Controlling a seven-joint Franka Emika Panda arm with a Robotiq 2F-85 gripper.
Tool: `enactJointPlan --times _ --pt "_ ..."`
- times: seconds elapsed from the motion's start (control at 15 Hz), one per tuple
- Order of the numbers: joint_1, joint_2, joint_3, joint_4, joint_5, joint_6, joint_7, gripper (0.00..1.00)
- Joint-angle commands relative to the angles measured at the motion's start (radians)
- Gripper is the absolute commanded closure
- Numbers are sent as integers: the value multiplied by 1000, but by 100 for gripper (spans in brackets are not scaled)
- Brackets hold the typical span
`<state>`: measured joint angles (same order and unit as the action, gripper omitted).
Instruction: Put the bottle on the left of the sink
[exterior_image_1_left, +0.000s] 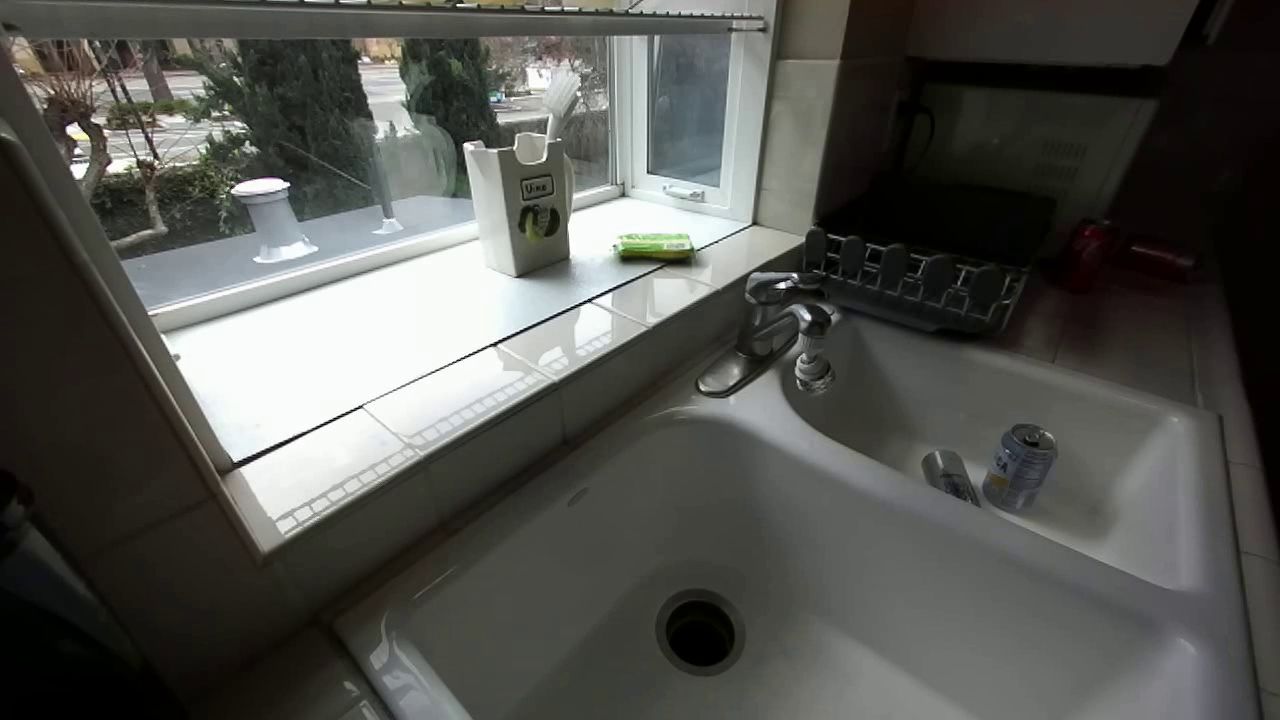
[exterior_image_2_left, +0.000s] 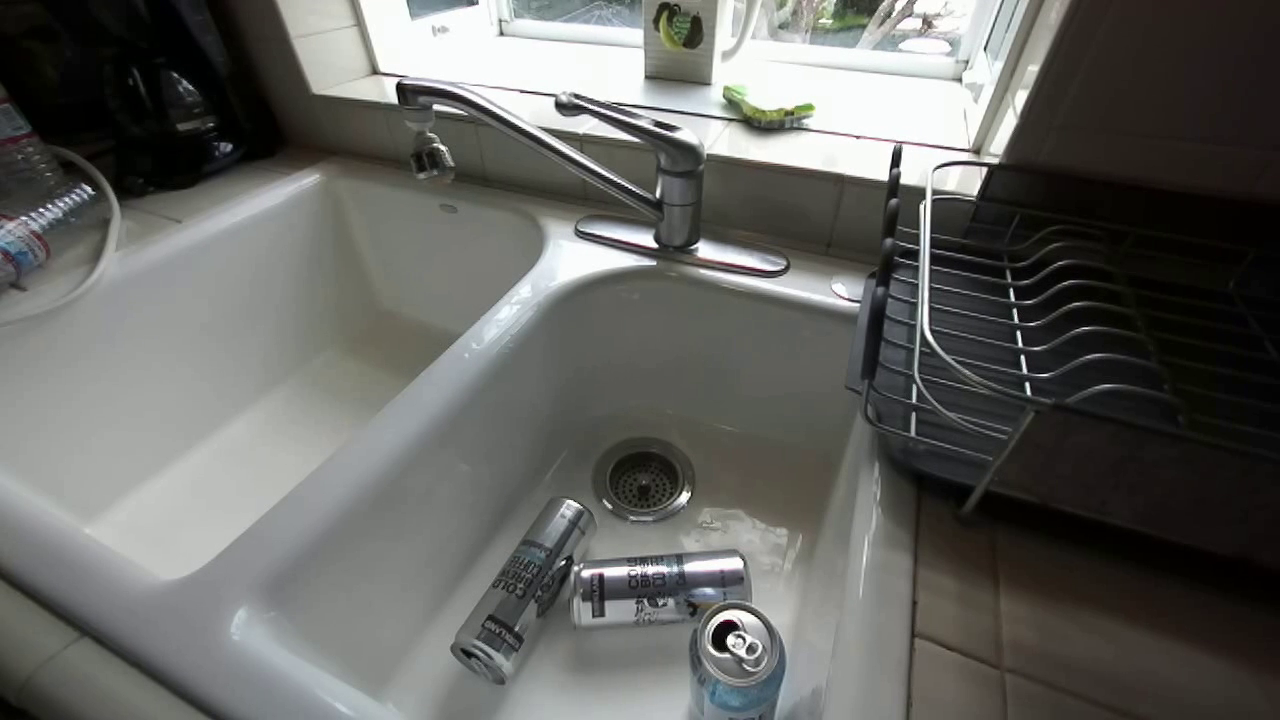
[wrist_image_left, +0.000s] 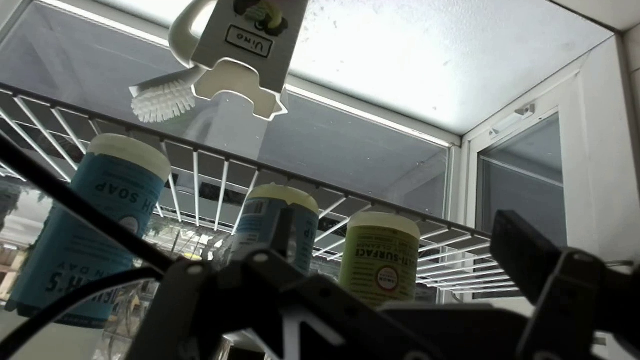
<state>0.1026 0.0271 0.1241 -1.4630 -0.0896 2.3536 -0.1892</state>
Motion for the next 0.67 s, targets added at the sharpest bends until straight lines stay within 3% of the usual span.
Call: enactJointPlan --times 0.0,0.6 --pt "-14 83 -10 59 51 88 -2 0" --pt "-31 254 -1 186 152 264 -6 0"
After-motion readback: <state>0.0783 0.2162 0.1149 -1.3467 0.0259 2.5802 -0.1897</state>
